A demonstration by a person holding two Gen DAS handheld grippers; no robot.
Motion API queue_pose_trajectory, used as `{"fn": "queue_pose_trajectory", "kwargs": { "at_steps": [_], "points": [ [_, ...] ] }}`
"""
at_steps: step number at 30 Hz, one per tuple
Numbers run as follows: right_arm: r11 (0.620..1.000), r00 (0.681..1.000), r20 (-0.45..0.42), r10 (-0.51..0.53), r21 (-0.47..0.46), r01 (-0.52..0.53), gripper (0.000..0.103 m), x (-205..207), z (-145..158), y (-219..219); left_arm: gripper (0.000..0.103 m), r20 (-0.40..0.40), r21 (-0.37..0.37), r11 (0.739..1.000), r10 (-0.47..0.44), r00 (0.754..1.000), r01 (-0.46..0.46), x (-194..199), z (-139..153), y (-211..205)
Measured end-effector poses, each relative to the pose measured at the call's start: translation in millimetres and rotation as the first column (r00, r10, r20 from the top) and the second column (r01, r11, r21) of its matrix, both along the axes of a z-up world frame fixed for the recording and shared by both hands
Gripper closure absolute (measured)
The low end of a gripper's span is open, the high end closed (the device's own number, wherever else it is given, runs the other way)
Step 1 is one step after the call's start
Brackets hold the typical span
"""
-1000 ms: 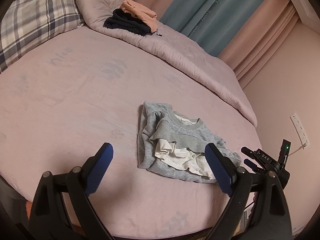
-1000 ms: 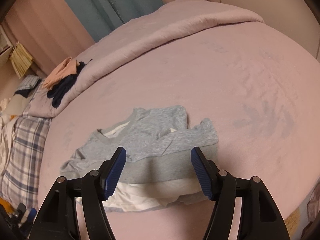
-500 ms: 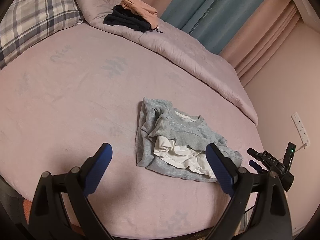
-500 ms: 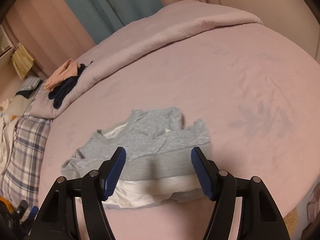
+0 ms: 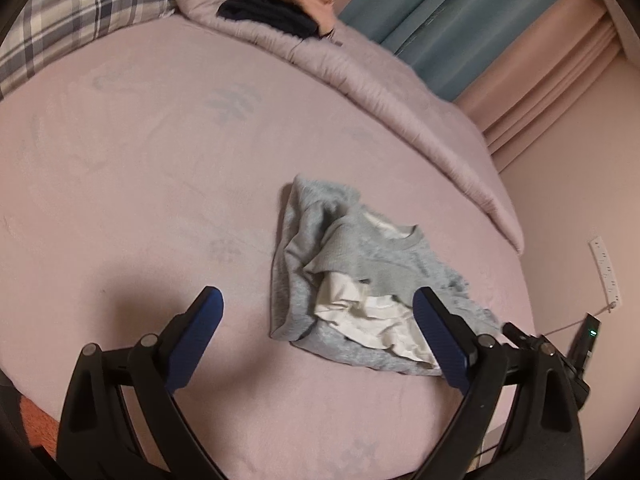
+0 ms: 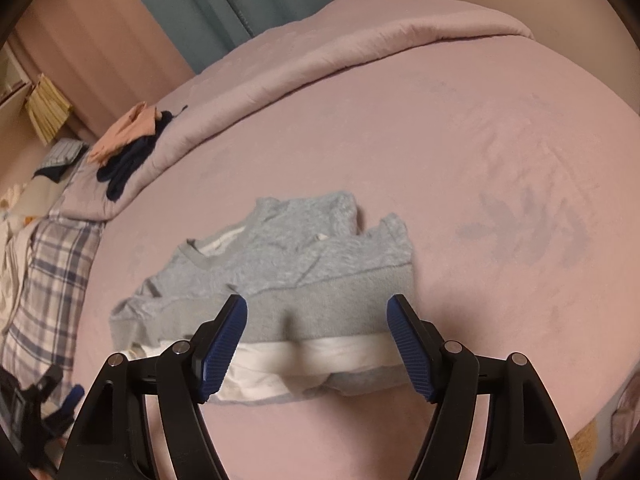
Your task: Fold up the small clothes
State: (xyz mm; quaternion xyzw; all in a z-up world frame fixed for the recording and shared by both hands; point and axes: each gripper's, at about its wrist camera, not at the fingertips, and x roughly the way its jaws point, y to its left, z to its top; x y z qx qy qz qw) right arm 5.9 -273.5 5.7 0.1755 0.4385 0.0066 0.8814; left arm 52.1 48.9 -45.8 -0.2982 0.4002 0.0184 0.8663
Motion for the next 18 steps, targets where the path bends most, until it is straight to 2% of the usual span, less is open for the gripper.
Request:
{"fn": "queue_pose_trajectory", "kwargs": {
  "at_steps": [3, 8, 11, 18],
  "points": [
    [1.0, 1.0, -0.012, 0.003, -0.02, -0.003, 0.03, -3, -5, -7, 0.007, -0.046, 0.015, 1.0, -0.009, 0.999, 0.009, 12, -17, -4],
    [0.999, 0.999, -0.051, 0.008, -0.036, -0.01, 0.031, -3, -19, -18, 0.009, -0.096, -0.027, 0.999, -0.026, 0.995, 0.024, 31, -40, -10],
    [0.999, 0.996, -0.084, 0.027, -0.017, -0.028, 0.031, 1, -28, -20, 0.017, -0.099, -0.023, 0.999, -0.035, 0.995, 0.033, 40, -43, -15],
    [0.999, 0.995, -0.089, 0.044, 0.019, -0.042, 0.031, 4, -38, -25, 0.024, -0.086, -0.053, 0.996, -0.076, 0.993, 0.072, 66, -39, -22]
  ]
}}
